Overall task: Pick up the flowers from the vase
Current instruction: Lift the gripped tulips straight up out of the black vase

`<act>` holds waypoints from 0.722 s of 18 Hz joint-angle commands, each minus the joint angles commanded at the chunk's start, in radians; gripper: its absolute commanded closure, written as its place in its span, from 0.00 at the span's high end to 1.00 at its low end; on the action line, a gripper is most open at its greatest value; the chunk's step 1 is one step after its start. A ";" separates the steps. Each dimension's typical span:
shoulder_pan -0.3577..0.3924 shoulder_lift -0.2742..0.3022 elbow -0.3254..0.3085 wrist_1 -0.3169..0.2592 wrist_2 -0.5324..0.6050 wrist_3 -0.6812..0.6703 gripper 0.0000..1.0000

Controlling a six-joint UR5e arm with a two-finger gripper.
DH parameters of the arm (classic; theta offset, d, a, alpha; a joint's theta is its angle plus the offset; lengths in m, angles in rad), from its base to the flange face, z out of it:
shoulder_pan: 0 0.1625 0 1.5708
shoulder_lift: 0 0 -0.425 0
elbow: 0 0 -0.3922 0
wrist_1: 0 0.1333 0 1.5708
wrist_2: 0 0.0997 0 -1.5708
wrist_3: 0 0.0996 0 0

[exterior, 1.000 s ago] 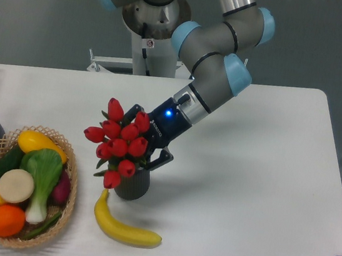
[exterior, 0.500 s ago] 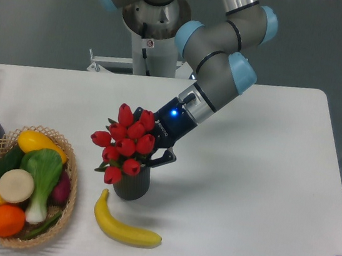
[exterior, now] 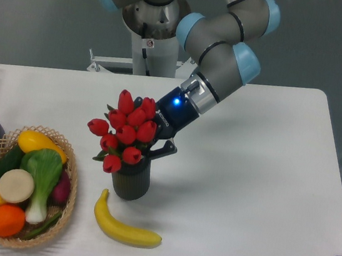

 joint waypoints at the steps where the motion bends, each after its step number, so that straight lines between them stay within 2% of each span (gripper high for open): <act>1: -0.002 0.006 0.008 0.000 -0.002 -0.015 0.50; 5: 0.000 0.051 0.017 0.000 -0.029 -0.098 0.50; 12: 0.012 0.083 0.074 -0.002 -0.032 -0.164 0.50; 13: 0.018 0.098 0.125 -0.002 -0.032 -0.252 0.50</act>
